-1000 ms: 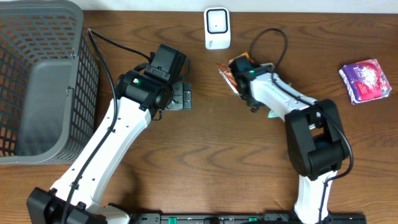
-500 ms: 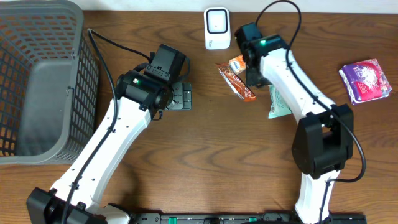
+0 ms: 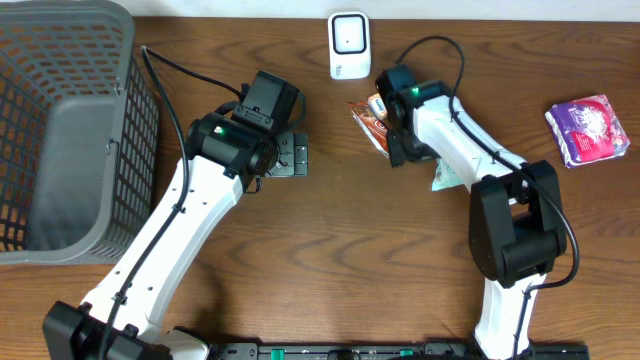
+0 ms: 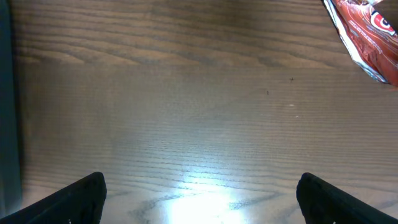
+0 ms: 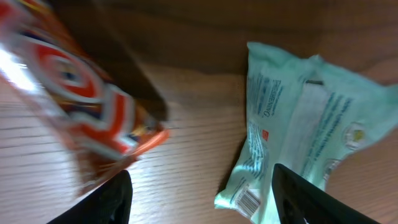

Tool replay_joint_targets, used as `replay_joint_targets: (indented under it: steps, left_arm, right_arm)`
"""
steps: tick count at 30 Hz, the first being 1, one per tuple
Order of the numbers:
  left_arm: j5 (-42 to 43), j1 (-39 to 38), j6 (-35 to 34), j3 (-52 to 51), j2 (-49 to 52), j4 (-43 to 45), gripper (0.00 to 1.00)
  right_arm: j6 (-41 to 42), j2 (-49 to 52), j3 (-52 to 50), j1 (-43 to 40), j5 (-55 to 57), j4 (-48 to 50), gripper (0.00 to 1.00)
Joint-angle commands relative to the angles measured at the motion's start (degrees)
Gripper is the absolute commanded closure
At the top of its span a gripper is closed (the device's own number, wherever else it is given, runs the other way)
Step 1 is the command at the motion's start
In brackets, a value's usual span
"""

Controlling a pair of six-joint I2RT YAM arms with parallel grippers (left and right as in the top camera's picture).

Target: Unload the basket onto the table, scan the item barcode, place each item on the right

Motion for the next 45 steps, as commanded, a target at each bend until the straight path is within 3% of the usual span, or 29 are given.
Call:
replay_joint_targets:
  steps: [1,5,7,11,20,25,31,39,45]
  left_arm:
    - [-1.11,0.02,-0.26,-0.11,0.00,-0.31,0.02]
    - [-1.11,0.02,-0.28,-0.11,0.00,-0.31,0.02]
    - [-1.11,0.02,-0.28,-0.11,0.00,-0.28,0.02]
    - [-1.11,0.02,-0.28,-0.11,0.00,-0.31,0.02]
    - [-1.11,0.02,-0.28,-0.11,0.00,-0.28,0.02]
    - [-1.11,0.02,-0.28,-0.11,0.00,-0.31,0.02]
    - [-1.11,0.02,-0.28,-0.11,0.00,-0.31,0.02]
    - [-1.11,0.02,-0.26,-0.11,0.00,-0.28,0.02]
    - [-1.11,0.02,-0.28,-0.11,0.00,-0.28,0.02]
  right_arm:
    - [0.52,-0.31,-3.17,-2.36,3.34,1.25,0.32]
    - [1.95,-0.31,-4.50,-5.29,10.12,1.55,0.31]
    - [3.15,-0.31,-4.59,-6.99,12.50,1.62,0.26]
    - [1.77,-0.31,-4.59,-10.84,5.53,2.27,0.21]
    - [1.79,-0.31,-7.76,-13.03,-2.10,6.01,0.25]
    - [1.86,-0.31,-10.29,-13.00,-2.54,8.44,0.47]
    - [1.77,-1.01,-8.22,-13.53,-17.16,7.80,0.99]
    - [-4.98,-1.27,-0.92,-18.69,-58.18,8.07,0.99]
    - [-10.25,-1.05,-5.07,-22.88,-73.72,9.79,0.99]
